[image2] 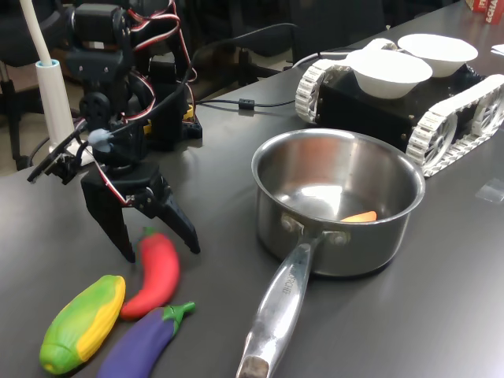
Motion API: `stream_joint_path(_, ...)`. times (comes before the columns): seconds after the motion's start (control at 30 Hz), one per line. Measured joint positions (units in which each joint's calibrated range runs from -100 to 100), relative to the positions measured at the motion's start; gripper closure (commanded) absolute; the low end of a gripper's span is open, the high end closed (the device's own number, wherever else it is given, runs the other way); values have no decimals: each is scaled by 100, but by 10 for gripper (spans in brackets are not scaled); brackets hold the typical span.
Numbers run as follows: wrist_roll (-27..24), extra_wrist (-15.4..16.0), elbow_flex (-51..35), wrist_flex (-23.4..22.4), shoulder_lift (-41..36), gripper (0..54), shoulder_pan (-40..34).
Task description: Pick up the chilli and place them in the pan
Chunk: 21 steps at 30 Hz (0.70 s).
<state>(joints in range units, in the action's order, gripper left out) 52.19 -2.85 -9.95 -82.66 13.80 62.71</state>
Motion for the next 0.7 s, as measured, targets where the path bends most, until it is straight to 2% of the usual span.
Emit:
stream_joint_path(0.5, 29, -9, -163, 17, 244, 196, -44)
stream_joint_path(0.7, 5, -92, -290, 161, 379, 231, -154)
